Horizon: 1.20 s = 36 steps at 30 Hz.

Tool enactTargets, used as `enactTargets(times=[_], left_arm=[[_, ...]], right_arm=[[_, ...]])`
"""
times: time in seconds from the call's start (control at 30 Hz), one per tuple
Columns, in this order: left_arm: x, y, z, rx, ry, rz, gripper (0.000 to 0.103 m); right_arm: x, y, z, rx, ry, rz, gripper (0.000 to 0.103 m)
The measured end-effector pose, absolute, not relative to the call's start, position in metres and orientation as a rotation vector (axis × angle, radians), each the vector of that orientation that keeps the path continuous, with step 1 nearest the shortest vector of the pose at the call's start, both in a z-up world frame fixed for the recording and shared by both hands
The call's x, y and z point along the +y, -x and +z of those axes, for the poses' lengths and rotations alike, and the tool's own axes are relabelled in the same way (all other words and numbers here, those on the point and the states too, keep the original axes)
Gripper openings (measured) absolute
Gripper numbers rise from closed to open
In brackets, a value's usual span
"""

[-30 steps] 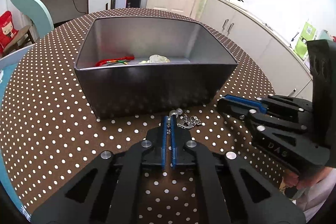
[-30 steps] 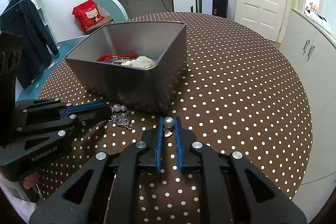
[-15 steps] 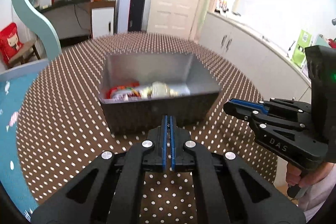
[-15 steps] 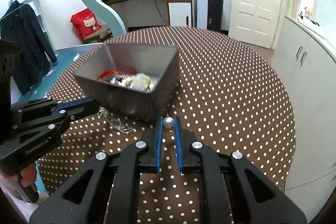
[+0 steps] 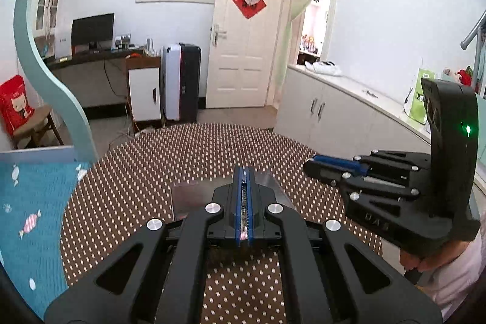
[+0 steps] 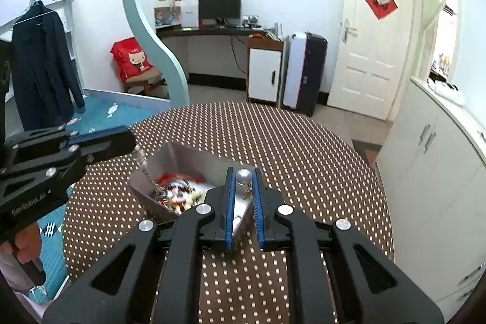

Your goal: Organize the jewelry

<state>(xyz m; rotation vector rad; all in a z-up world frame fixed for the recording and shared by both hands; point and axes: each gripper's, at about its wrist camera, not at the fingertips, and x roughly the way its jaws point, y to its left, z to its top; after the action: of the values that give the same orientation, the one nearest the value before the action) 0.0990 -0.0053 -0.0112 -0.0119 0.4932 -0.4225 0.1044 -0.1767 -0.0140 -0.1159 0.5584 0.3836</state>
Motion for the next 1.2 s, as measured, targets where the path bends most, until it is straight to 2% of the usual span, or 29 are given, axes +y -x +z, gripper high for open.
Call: enactTargets(times=[0.1,0.23,0.27,0.3,0.33,0.37,0.47,0.53,0.57,0.67,0.73,0.8,0.9,0.97,1.03,1.2], left_arm=[[-0.004,-0.104,-0.008,0.484,0.019,-0.427,0.002],[-0.007,-0.125,-0.022,0.56,0.033,-0.395,0.003],[-0.008,-0.129,-0.027,0.585,0.03,-0.388,0.005],[-0.009,-0.132,-0.031,0.601,0.029,-0.377,0.008],[-0.008,-0.134,-0.034,0.614,0.029,-0.37,0.019],[-0.008,-0.135,-0.037,0.621,0.031,-0.363,0.033],[-0.003,-0.137,-0.04,0.624,0.043,-0.349,0.035],[0.0,-0.137,-0.039,0.624,0.045,-0.335,0.036],[0.001,-0.136,-0.038,0.623,0.045,-0.327,0.044],[0.004,-0.13,-0.033,0.618,0.056,-0.306,0.056],[0.004,-0.128,-0.029,0.632,0.059,-0.285,0.056],[0.002,-0.124,-0.026,0.633,0.048,-0.266,0.056],[0.0,-0.115,-0.018,0.622,0.051,-0.253,0.057],[0.0,-0.107,-0.013,0.611,0.051,-0.245,0.065],[-0.001,-0.099,-0.007,0.594,0.049,-0.226,0.066],[-0.003,-0.08,0.003,0.564,0.033,-0.201,0.068]], right_arm=[[-0.171,-0.109,-0.013,0.551,0.124,0.398,0.01],[-0.165,-0.116,-0.023,0.59,0.119,0.442,0.011],[-0.164,-0.118,-0.026,0.599,0.114,0.444,0.02],[-0.165,-0.12,-0.027,0.608,0.099,0.441,0.026],[-0.166,-0.122,-0.028,0.617,0.08,0.437,0.033],[-0.169,-0.124,-0.028,0.625,0.063,0.427,0.033],[-0.172,-0.12,-0.023,0.619,0.06,0.404,0.034],[-0.175,-0.118,-0.02,0.614,0.05,0.399,0.037],[-0.176,-0.116,-0.018,0.612,0.049,0.39,0.041],[-0.179,-0.111,-0.014,0.603,0.045,0.358,0.051],[-0.181,-0.108,-0.01,0.592,0.03,0.349,0.056],[-0.182,-0.101,-0.005,0.576,0.017,0.351,0.057],[-0.181,-0.09,0.004,0.54,0.028,0.341,0.069],[-0.18,-0.082,0.011,0.517,0.035,0.324,0.077],[-0.18,-0.075,0.017,0.497,0.04,0.322,0.082],[-0.182,-0.057,0.026,0.454,0.043,0.3,0.089]])
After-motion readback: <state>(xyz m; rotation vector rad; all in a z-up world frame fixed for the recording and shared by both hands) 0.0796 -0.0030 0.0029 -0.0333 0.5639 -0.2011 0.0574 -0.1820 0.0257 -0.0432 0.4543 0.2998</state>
